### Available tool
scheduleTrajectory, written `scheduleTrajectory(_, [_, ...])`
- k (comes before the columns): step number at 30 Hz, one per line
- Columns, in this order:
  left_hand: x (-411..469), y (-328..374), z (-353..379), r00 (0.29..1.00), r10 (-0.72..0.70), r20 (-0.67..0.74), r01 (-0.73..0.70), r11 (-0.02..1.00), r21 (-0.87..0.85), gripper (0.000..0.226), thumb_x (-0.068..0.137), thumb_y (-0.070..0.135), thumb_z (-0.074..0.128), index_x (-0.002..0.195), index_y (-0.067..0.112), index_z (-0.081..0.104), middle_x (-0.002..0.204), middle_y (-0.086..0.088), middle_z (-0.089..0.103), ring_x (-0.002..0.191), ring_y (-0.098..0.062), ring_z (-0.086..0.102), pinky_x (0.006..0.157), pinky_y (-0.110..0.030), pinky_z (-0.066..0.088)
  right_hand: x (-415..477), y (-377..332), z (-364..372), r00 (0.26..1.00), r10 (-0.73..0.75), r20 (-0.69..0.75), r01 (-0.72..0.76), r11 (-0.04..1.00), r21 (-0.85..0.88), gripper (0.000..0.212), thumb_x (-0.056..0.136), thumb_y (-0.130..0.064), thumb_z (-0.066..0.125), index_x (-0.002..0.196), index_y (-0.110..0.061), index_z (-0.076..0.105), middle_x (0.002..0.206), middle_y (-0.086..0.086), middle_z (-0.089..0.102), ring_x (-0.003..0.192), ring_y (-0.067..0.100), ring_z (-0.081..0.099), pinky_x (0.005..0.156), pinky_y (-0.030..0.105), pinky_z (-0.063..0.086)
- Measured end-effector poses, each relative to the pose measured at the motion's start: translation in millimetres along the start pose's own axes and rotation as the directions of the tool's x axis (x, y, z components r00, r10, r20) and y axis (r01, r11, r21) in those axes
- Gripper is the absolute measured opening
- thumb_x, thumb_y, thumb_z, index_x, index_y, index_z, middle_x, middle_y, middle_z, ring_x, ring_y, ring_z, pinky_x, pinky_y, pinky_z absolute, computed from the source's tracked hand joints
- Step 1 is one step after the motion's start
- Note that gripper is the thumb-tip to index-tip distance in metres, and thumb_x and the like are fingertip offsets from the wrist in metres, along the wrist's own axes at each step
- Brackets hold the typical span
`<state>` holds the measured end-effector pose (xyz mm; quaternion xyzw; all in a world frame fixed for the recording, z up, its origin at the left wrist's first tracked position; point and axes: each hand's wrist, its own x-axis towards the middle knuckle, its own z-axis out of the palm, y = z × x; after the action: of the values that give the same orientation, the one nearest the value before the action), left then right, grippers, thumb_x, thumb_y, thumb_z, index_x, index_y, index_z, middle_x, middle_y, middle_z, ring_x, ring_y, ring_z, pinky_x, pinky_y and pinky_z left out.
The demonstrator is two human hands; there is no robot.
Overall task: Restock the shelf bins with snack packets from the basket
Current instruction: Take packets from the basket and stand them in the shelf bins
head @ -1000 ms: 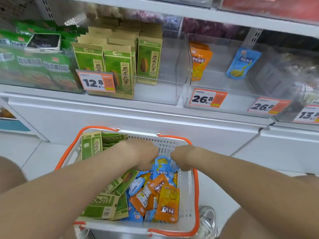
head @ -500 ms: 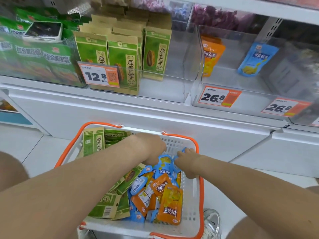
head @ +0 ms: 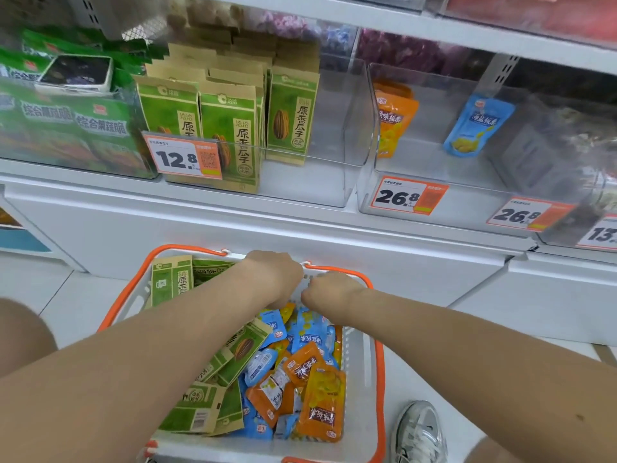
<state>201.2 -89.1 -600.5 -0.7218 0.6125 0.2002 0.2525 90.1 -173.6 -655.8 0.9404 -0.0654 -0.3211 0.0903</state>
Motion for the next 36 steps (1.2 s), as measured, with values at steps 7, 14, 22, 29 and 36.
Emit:
scheduleTrajectory(7, [10,-30,2,0.988,-0.066,0.139,0.076,0.995,-0.066,0.061,0.087,0.036,0.085,0.137,0.016,0.058,0.116,-0.002,0.063,0.102,-0.024,0.064,0.083,-0.037,0.056,12,28,-42,0.985,0.165,-0.041,-0.129,0.881,0.454,0.027,0.092,-0.01,0.074,0.119,-0.01,0.074,0.118,0.009,0.071,0.107,0.028,0.066,0.08,0.035,0.056])
scheduleTrajectory(14, [25,-47,-6,0.978,-0.033,0.208,0.094,0.953,-0.289,0.088,0.073,0.047,0.094,0.148,0.028,0.052,0.145,0.003,0.056,0.125,-0.023,0.059,0.101,-0.038,0.052,9,46,-43,0.951,0.172,-0.257,0.044,0.749,0.662,0.031,0.086,-0.002,0.068,0.107,-0.022,0.054,0.093,-0.004,0.06,0.088,0.02,0.054,0.06,0.029,0.037])
scheduleTrajectory(22, [39,-23,-20,0.999,0.014,-0.03,-0.032,0.663,-0.748,0.047,0.069,0.035,0.098,0.105,0.025,0.068,0.097,0.008,0.075,0.092,-0.016,0.073,0.081,-0.034,0.061,-33,52,-39,0.826,0.251,-0.504,0.173,0.738,0.652,0.039,0.079,-0.004,0.067,0.102,-0.025,0.044,0.086,-0.004,0.056,0.08,0.026,0.053,0.064,0.04,0.045])
scheduleTrajectory(29, [11,-1,-27,0.928,-0.036,-0.372,-0.339,0.336,-0.879,0.029,0.084,0.008,0.087,0.104,0.022,0.072,0.101,0.003,0.079,0.093,-0.004,0.071,0.073,-0.013,0.05,-91,76,-71,0.798,0.336,-0.501,0.136,0.709,0.692,0.043,0.087,-0.017,0.066,0.128,-0.024,0.054,0.094,0.001,0.072,0.091,0.021,0.062,0.075,0.039,0.053])
scheduleTrajectory(36, [-17,22,-45,0.816,-0.251,-0.52,-0.465,0.248,-0.85,0.033,0.098,0.011,0.073,0.129,0.018,0.064,0.113,-0.004,0.073,0.079,0.002,0.069,0.064,-0.01,0.047,-129,84,-90,0.731,0.445,-0.517,0.074,0.702,0.709,0.039,0.081,-0.018,0.078,0.117,-0.019,0.062,0.105,0.0,0.061,0.104,0.022,0.055,0.073,0.032,0.045])
